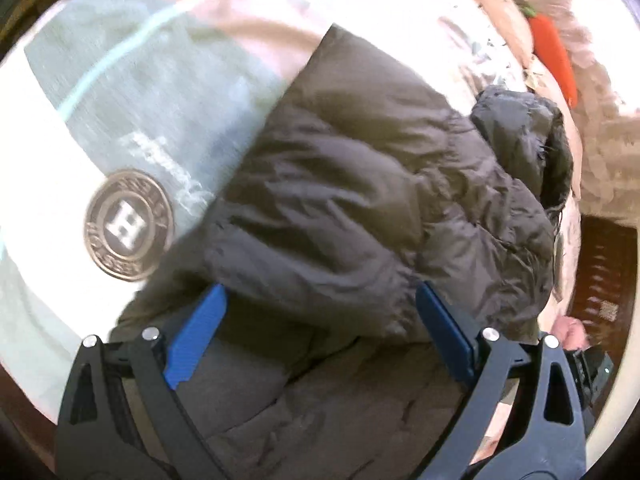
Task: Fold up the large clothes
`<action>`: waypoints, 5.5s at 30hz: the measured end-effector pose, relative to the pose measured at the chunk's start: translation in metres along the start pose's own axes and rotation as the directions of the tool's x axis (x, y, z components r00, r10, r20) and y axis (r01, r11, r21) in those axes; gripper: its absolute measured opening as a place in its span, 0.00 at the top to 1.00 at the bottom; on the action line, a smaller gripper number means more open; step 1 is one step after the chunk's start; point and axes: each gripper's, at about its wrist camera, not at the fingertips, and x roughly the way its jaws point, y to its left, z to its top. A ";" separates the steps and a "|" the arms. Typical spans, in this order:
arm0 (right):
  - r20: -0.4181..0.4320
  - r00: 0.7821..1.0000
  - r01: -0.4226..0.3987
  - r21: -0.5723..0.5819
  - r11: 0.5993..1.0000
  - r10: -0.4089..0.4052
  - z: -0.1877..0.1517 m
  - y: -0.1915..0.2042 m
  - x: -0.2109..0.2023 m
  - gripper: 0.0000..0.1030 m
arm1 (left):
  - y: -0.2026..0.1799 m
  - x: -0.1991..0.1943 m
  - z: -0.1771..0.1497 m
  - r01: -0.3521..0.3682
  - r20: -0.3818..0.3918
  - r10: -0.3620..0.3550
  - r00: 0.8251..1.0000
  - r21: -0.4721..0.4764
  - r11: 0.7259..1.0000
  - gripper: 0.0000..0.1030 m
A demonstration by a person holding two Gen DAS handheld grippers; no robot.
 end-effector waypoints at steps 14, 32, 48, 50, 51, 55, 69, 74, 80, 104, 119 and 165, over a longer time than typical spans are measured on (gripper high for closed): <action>-0.113 0.993 -0.041 -0.213 0.976 0.017 0.014 0.064 0.080 0.79 | -0.064 0.053 0.010 -0.107 -0.054 0.120 0.991 0.208 0.972 0.06; 0.245 0.960 0.126 0.051 0.991 -0.135 0.001 -0.020 -0.056 0.17 | -0.023 -0.001 0.012 -0.031 0.031 0.027 0.999 0.122 0.992 0.06; 0.001 1.000 0.003 -0.216 0.976 -0.003 -0.019 0.016 -0.004 0.26 | -0.018 0.015 0.013 -0.097 -0.073 0.112 0.991 0.186 0.978 0.02; -0.051 0.999 0.000 -0.195 0.981 -0.010 -0.043 -0.020 -0.018 0.23 | 0.001 -0.005 -0.001 -0.072 -0.082 0.086 0.993 0.170 0.983 0.02; -0.122 0.991 0.032 -0.197 0.980 -0.057 -0.056 -0.037 -0.011 0.23 | 0.006 -0.010 -0.007 -0.078 -0.086 0.094 0.992 0.170 0.982 0.02; -0.377 0.878 0.207 -0.259 0.943 -0.296 -0.133 -0.099 0.020 0.23 | 0.026 0.005 -0.052 -0.218 -0.176 0.274 0.945 0.285 0.934 0.02; -0.384 0.824 0.385 -0.159 0.909 -0.416 -0.141 -0.200 -0.024 0.22 | 0.062 0.013 -0.106 -0.418 -0.234 0.530 0.815 0.395 0.818 0.02; -0.400 0.837 0.360 -0.111 0.926 -0.373 -0.154 -0.218 -0.034 0.22 | 0.081 0.004 -0.101 -0.436 -0.264 0.516 0.815 0.308 0.846 0.02; -0.240 0.946 0.197 -0.100 0.975 -0.216 -0.127 -0.177 -0.081 0.21 | 0.019 -0.045 -0.078 -0.331 -0.115 0.391 0.913 0.351 0.876 0.02; -0.067 0.993 0.087 -0.177 0.980 -0.100 0.080 -0.030 0.033 0.25 | -0.163 0.078 0.052 -0.411 0.072 0.415 0.907 0.361 0.837 0.02; -0.023 0.945 0.323 -0.076 0.943 -0.326 0.118 -0.116 0.045 0.25 | -0.276 0.125 -0.031 -0.270 0.019 0.322 0.947 0.594 0.758 0.02; 0.109 0.944 0.326 -0.444 0.835 -0.311 0.273 0.146 0.129 0.96 | -0.060 0.009 -0.025 -0.181 -0.115 0.202 0.973 0.171 0.969 0.02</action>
